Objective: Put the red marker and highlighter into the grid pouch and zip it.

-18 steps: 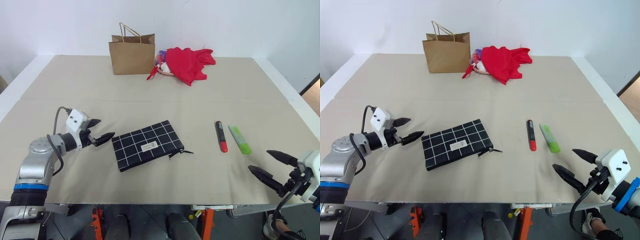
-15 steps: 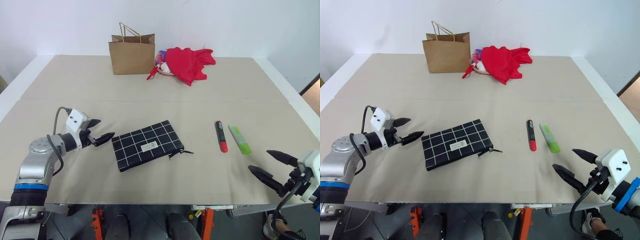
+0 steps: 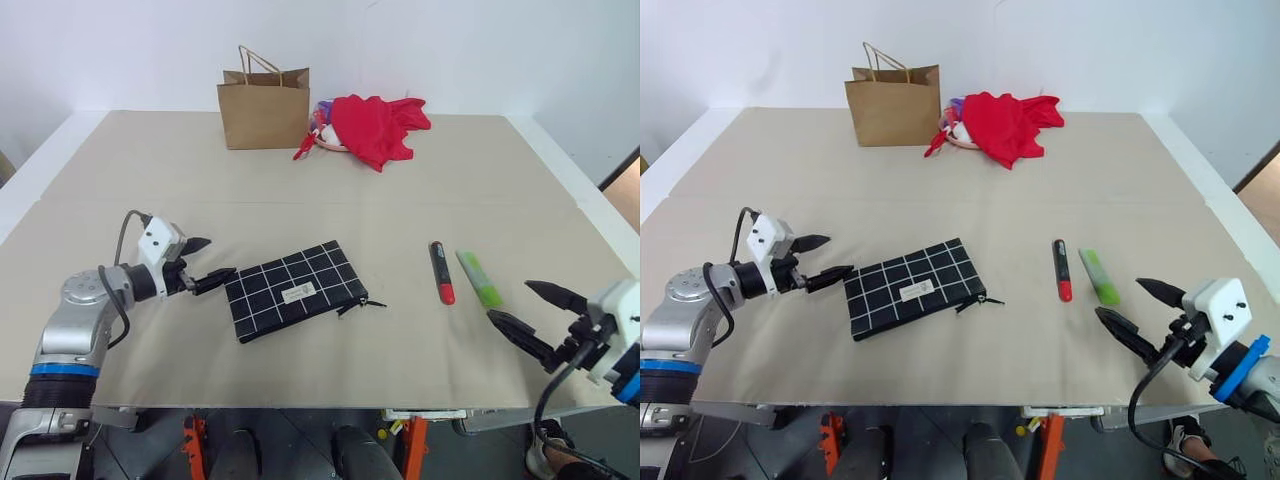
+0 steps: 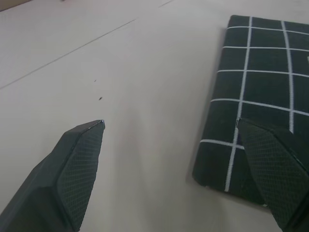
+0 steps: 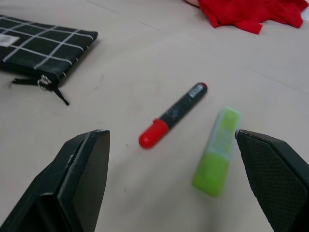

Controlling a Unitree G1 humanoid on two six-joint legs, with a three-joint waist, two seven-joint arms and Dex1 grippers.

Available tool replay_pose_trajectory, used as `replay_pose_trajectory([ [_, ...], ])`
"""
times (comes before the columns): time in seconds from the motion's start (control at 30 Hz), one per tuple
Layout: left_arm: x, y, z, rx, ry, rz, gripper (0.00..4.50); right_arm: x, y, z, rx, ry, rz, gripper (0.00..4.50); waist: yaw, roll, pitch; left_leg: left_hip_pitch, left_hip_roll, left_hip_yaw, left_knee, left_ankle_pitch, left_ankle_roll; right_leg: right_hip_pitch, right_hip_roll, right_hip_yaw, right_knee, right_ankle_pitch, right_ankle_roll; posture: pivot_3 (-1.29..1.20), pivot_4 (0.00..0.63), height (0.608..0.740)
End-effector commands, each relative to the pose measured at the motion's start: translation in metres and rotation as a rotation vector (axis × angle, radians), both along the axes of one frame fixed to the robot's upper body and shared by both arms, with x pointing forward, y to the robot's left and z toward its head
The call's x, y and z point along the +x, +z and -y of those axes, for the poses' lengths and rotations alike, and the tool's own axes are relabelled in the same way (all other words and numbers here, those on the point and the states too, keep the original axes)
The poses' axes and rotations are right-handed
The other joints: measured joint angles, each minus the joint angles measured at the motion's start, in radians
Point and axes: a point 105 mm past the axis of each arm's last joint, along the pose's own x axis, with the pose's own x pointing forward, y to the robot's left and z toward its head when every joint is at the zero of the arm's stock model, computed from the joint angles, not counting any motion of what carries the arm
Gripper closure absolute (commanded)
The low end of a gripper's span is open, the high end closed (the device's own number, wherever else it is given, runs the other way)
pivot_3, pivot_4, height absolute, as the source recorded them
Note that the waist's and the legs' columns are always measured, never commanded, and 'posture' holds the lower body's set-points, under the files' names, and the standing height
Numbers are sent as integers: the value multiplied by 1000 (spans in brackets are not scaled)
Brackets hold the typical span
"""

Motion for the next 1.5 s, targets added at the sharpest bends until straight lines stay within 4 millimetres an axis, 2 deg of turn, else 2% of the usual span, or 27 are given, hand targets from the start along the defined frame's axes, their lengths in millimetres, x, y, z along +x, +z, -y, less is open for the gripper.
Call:
replay_pose_trajectory([
  [0.03,-6,11,13,35,-89,43,0,8,17,-18,19,34,59,32,0,0,0,0,0,0,0,0,0,0,0,0,0,0,0,0,150,740],
  [0.23,-27,3,57,27,-320,-9,0,43,37,-68,141,84,119,32,-3,1,0,1,0,0,0,0,0,0,0,0,0,2,0,0,150,740],
  [0.27,-31,2,63,24,-351,-20,0,50,39,-76,149,87,130,569,-3,1,0,0,0,0,0,1,0,0,0,0,0,2,0,0,150,740],
  [0.3,-34,1,69,25,-384,-28,0,56,41,-83,153,90,140,705,-2,1,0,0,0,0,0,1,1,0,0,0,0,2,0,0,150,740],
  [0.33,-38,-1,75,26,-420,-38,0,64,40,-94,145,107,146,1127,-2,1,0,0,0,0,0,1,1,0,0,0,0,2,0,0,150,740],
  [0.43,-50,-5,90,34,-515,-59,0,83,34,-129,157,151,145,2793,-3,1,0,0,0,0,0,1,1,0,0,0,0,3,2,0,150,740],
  [0.53,-58,-4,95,46,-566,-48,0,89,19,-174,180,245,102,4408,-3,1,0,-1,0,-2,-1,1,1,-1,1,-2,1,3,3,0,150,740],
  [0.63,-58,-2,94,37,-558,-26,0,91,5,-206,191,301,72,4461,-2,1,0,-5,0,-7,-1,1,1,-3,1,-6,2,3,1,0,150,740],
  [0.77,-64,-5,92,27,-549,-18,0,97,-20,-224,139,332,23,4461,0,1,0,-7,0,-11,-1,1,1,-3,1,-10,2,3,-2,0,150,740],
  [1.0,-67,-2,87,3,-478,30,0,103,-40,-218,105,303,-17,4461,2,1,0,-6,0,-13,0,1,1,-2,1,-14,3,2,-2,0,150,740],
  [1.27,-71,-5,79,-1,-423,56,0,103,-43,-221,108,309,-15,4461,1,1,0,-6,0,-13,0,2,1,-2,1,-14,5,1,-1,0,150,740],
  [1.5,-72,-10,73,1,-408,40,0,104,-20,-208,109,297,34,4461,3,2,0,-6,0,-13,0,2,1,-2,1,-14,5,1,-1,0,150,740],
])
